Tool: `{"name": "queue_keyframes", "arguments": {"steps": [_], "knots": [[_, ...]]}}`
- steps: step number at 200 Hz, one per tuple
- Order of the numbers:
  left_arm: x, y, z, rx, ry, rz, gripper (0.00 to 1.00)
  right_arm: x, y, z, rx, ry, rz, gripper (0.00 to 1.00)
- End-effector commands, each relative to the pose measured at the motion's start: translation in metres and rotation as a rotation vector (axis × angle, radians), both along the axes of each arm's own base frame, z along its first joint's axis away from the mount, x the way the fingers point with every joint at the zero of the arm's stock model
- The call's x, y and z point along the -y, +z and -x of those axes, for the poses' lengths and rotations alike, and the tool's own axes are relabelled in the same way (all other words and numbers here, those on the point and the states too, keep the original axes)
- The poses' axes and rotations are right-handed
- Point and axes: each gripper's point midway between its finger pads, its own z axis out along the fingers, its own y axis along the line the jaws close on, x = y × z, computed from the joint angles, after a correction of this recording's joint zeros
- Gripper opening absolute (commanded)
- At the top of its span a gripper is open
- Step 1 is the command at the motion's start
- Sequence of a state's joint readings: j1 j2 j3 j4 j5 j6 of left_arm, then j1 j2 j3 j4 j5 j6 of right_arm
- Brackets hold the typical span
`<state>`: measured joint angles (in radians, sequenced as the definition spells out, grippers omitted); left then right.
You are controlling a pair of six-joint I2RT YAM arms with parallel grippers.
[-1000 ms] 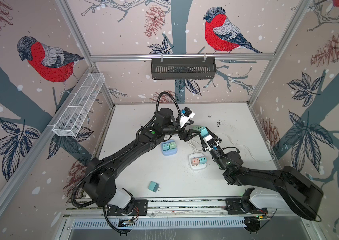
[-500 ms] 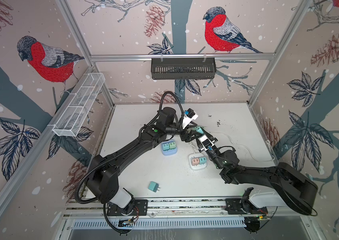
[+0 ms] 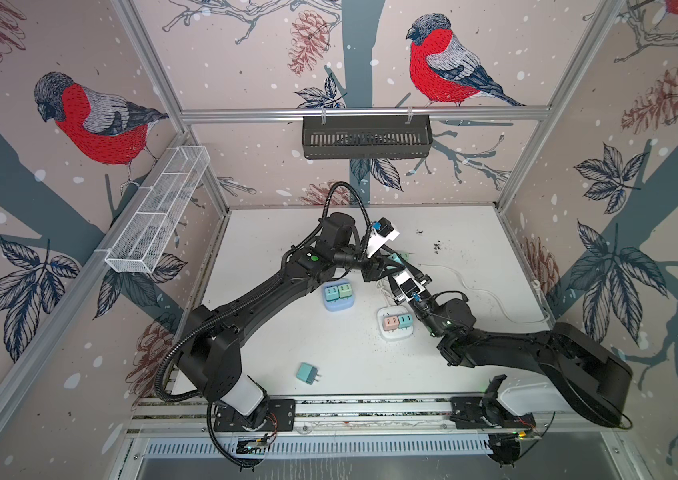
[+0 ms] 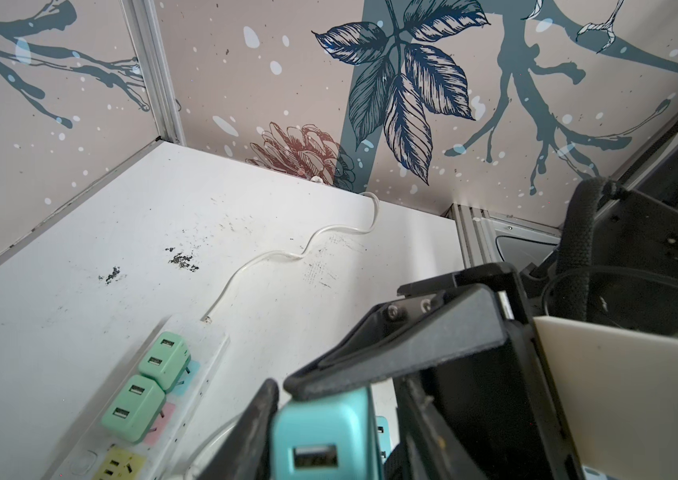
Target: Insert the plug
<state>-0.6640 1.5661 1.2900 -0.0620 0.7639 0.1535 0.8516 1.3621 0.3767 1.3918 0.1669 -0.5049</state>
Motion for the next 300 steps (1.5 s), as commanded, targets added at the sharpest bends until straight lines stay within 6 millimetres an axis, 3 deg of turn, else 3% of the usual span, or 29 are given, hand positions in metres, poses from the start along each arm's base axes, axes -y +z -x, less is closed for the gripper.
{"name": "queue_keyframes", "arguments": {"steps": [1, 36, 78, 119, 148, 168, 202, 207, 250, 300], "knots": [[0.002, -0.003, 0.009, 0.002, -0.061, -0.01, 0.37, 0.003, 0.022, 0.006, 0.063, 0.007, -0.063, 0.04], [0.003, -0.009, 0.014, -0.002, -0.108, -0.026, 0.21, 0.004, 0.025, 0.01, 0.062, 0.02, -0.064, 0.04], [0.001, -0.011, 0.009, 0.036, -0.084, -0.045, 0.0, 0.001, 0.026, 0.019, 0.053, 0.061, -0.057, 0.19], [-0.005, -0.013, 0.004, 0.095, -0.041, -0.061, 0.0, -0.009, 0.025, 0.031, 0.037, 0.109, -0.045, 0.31], [-0.014, -0.009, 0.004, 0.161, -0.003, -0.045, 0.0, -0.007, 0.032, 0.039, 0.037, 0.119, -0.06, 0.57], [-0.024, -0.004, 0.006, 0.221, 0.036, -0.028, 0.0, -0.003, 0.031, 0.038, 0.021, 0.103, -0.064, 0.69], [-0.036, -0.003, 0.012, 0.387, 0.055, 0.011, 0.0, 0.004, 0.024, 0.047, 0.004, 0.114, -0.065, 0.78], [-0.038, -0.01, 0.012, 0.39, 0.066, 0.005, 0.0, 0.005, 0.023, 0.049, 0.003, 0.116, -0.064, 0.79], [-0.052, -0.013, -0.017, 0.407, 0.209, -0.023, 0.0, 0.018, 0.008, 0.057, -0.056, 0.131, -0.088, 0.82], [-0.074, -0.03, -0.075, 0.326, 0.357, -0.079, 0.0, 0.033, -0.009, 0.053, -0.113, 0.072, -0.107, 0.82]]}}
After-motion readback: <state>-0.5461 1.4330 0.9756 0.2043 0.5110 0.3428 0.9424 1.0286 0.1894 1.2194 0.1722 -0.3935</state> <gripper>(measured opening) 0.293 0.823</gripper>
